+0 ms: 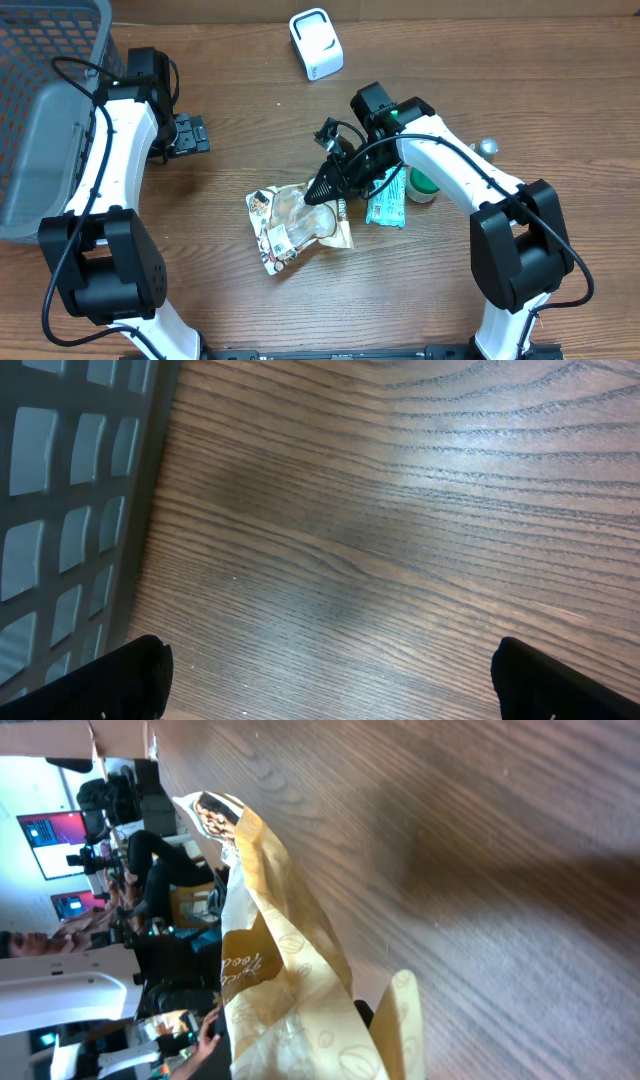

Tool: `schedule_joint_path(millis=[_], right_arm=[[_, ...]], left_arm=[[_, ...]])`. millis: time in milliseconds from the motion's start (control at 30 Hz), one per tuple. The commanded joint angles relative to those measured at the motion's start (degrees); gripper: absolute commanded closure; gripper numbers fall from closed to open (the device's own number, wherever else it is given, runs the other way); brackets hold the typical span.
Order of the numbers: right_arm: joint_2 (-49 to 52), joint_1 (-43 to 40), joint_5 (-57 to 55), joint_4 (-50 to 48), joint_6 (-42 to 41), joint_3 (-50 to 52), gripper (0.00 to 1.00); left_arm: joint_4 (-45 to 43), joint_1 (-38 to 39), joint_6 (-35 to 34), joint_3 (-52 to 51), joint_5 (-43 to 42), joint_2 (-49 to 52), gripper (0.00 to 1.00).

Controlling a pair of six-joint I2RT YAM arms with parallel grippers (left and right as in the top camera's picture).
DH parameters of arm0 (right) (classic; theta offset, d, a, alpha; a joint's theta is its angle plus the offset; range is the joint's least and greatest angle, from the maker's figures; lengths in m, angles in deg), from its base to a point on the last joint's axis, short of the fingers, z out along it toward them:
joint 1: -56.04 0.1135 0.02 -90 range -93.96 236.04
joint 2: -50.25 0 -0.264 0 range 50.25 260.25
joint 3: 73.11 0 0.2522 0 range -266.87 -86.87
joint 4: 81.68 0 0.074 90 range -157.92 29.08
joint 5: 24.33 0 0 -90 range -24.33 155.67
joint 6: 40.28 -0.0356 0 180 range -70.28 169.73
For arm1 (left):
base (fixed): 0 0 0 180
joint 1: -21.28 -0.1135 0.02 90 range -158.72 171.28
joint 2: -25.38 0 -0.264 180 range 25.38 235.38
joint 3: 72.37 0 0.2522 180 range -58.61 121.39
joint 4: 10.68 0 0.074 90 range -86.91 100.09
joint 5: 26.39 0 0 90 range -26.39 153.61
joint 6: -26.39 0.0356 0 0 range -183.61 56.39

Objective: Scan the item barcode

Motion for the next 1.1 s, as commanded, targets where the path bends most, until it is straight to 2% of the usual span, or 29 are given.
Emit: schedule_joint_path(millis=[0,333,1067], right_arm=[[-3.3,-1.6,1.6,1.2,1.8,0.1,0.96],[-7.3,-2.0,1.5,5.3,3.6,0.1,0.96],[-7.3,-2.0,0.0,4.8,3.6,0.1,0.96]], left_arm=[[-0.1,-0.3,-0.2,0.7,0.3,-0.4,0.0],[-0.1,-0.3,-0.2,0.7,0.3,-0.4,0.0],[-0.1,-0.3,-0.2,0.7,0.3,-0.4,0.0]])
